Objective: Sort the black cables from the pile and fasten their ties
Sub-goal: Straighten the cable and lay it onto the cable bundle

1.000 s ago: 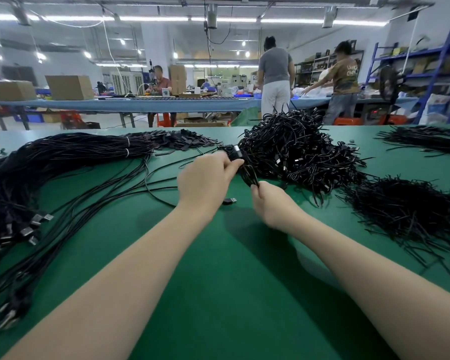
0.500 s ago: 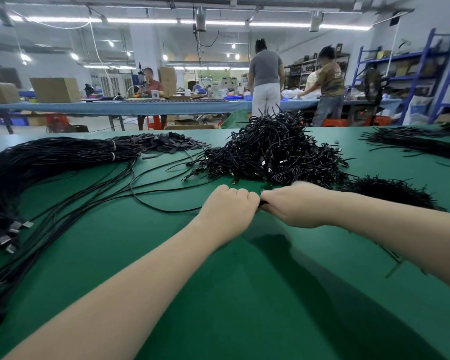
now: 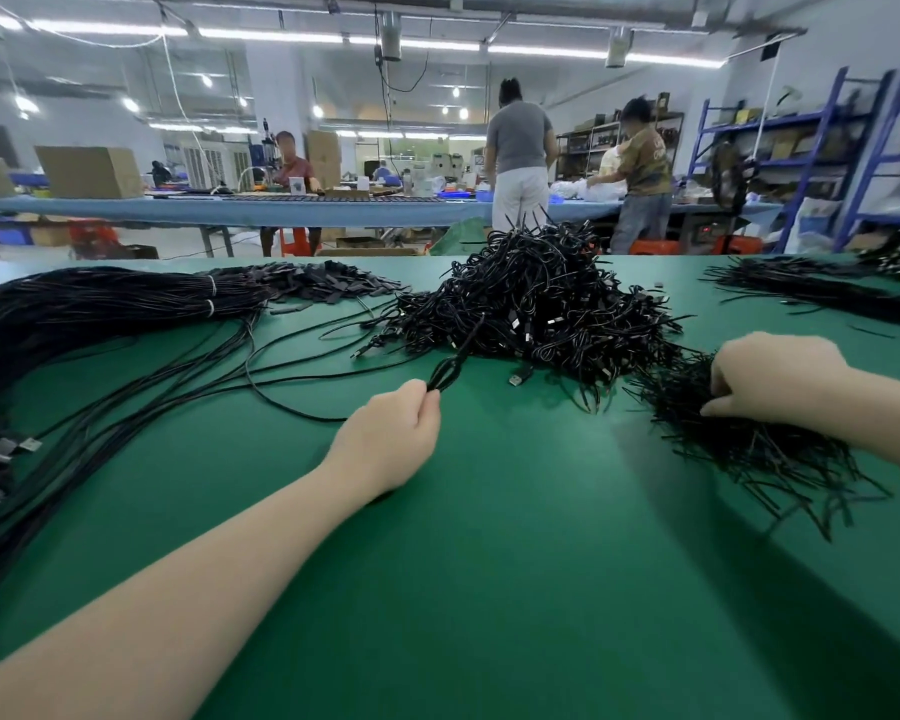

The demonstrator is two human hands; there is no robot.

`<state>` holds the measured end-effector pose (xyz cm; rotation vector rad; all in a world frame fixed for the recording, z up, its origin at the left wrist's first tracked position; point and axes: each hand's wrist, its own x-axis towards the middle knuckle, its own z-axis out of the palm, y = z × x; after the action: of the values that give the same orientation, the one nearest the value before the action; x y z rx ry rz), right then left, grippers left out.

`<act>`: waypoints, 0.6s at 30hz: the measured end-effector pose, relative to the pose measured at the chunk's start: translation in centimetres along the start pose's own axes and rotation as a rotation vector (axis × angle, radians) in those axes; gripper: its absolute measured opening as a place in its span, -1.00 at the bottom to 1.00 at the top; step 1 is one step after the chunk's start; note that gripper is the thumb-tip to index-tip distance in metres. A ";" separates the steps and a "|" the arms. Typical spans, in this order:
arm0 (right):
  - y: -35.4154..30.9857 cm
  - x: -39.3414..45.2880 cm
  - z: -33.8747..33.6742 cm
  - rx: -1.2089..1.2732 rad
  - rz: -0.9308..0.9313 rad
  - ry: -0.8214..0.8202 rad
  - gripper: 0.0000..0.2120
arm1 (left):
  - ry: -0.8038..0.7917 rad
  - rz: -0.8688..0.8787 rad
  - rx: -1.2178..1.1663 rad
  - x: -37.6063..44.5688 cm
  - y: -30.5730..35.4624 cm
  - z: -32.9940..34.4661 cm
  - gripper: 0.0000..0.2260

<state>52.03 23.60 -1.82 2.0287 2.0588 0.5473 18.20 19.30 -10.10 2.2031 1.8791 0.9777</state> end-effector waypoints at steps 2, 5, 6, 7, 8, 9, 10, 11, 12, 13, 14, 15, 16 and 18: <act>0.0 -0.1 0.6 0.084 0.025 0.047 -0.81 | -0.031 -0.011 -0.044 0.2 0.0 0.0 -0.67; -0.4 -0.1 0.2 0.110 0.064 0.069 -0.87 | -0.061 -0.004 -0.068 0.4 -0.2 -0.3 -0.66; -0.5 0.0 0.0 0.075 0.072 0.050 -0.83 | -0.055 -0.009 -0.088 0.4 -0.2 -0.3 -0.66; -0.6 0.1 -0.2 0.016 0.074 0.032 -0.78 | -0.044 -0.017 -0.113 0.4 -0.3 -0.4 -0.67; -0.8 0.2 -0.4 -0.050 0.071 0.024 -0.75 | -0.029 -0.029 -0.137 0.4 -0.3 -0.5 -0.67; -0.9 0.3 -0.7 -0.100 0.063 0.036 -0.73 | -0.017 -0.043 -0.155 0.3 -0.3 -0.5 -0.67; -1.1 0.4 -1.0 -0.128 0.054 0.069 -0.74 | -0.009 -0.054 -0.163 0.3 -0.3 -0.5 -0.66; -1.4 0.4 -1.5 -0.137 0.040 0.129 -0.74 | -0.008 -0.062 -0.163 0.3 -0.3 -0.4 -0.66; -1.7 0.4 -2.0 -0.123 0.027 0.217 -0.74 | -0.013 -0.067 -0.156 0.3 -0.3 -0.4 -0.66; -2.2 0.3 -2.5 -0.064 0.007 0.340 -0.73 | -0.021 -0.068 -0.149 0.3 -0.3 -0.3 -0.67; -3.1 0.2 -3.0 0.060 -0.024 0.482 -0.73 | -0.033 -0.071 -0.142 0.4 -0.3 -0.3 -0.67; -4.3 -0.1 -3.5 0.255 -0.064 0.610 -0.74 | -0.043 -0.072 -0.141 0.4 -0.3 -0.3 -0.67; -5.9 -0.6 -4.1 0.507 -0.114 0.685 -0.78 | -0.050 -0.075 -0.146 0.4 -0.3 -0.2 -0.67; -9.9 -1.7 -5.1 0.961 -0.233 0.692 -0.88 | -0.058 -0.074 -0.155 0.4 -0.3 -0.2 -0.67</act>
<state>40.97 21.36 -1.29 2.1245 3.4292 0.2236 17.85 19.67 -9.89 2.0380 1.7809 0.9987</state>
